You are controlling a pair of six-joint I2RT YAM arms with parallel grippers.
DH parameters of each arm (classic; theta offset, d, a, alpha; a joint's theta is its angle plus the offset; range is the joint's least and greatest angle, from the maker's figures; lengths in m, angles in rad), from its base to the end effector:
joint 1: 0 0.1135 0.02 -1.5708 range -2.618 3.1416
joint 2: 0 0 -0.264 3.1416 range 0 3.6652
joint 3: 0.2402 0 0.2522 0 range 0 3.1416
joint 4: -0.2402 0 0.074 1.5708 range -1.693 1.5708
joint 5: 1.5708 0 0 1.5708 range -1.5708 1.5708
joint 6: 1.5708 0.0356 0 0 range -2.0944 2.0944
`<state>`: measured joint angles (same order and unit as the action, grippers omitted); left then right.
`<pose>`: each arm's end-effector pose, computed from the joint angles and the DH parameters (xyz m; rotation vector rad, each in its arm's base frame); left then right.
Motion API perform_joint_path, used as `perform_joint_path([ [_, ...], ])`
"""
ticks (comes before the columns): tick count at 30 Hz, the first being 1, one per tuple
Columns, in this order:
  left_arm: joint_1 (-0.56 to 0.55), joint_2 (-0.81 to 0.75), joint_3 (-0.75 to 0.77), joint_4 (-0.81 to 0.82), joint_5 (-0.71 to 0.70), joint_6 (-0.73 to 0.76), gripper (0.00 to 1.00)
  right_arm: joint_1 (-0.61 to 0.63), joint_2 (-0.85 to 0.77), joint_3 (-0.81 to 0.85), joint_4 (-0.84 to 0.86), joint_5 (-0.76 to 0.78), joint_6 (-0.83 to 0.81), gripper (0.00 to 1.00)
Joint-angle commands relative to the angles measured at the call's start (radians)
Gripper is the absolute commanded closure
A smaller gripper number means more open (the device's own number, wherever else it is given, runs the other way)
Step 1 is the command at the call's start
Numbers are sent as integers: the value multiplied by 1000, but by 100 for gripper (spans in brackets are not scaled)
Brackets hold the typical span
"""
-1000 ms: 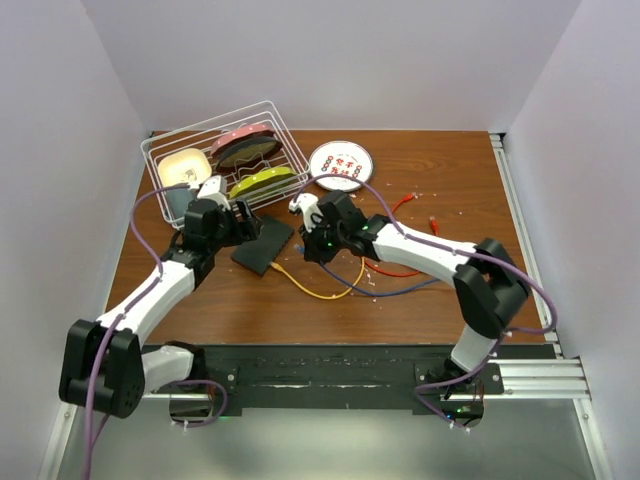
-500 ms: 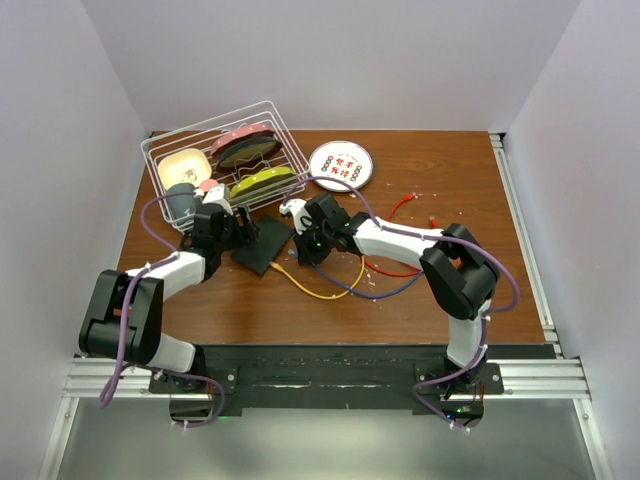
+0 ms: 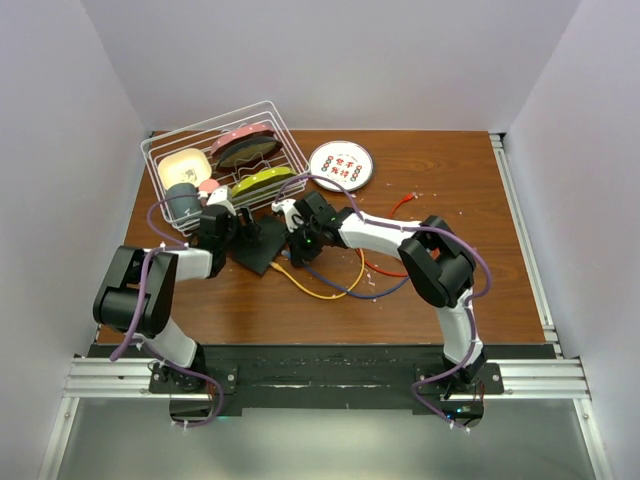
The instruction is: Insert the plug into the switch port
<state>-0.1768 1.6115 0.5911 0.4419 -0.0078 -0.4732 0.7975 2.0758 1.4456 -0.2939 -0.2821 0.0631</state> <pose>0.2971 -0.0528 0.1400 -0.3253 2.1478 -0.3674 0.3046 0.3262 0.1623 -1.0417 2.3660 0.6942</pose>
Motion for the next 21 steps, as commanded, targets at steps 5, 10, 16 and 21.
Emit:
perform_joint_path([
  [5,8,14,13,57,26,13,22,3,46,114,-88,-12,55,100],
  [10,8,13,3,52,71,2,23,6,52,127,-120,-5,72,100],
  [16,8,22,-20,77,126,-18,24,12,34,73,-79,-12,87,100],
  [21,8,10,-40,96,154,-31,25,23,44,91,-100,-9,92,100],
])
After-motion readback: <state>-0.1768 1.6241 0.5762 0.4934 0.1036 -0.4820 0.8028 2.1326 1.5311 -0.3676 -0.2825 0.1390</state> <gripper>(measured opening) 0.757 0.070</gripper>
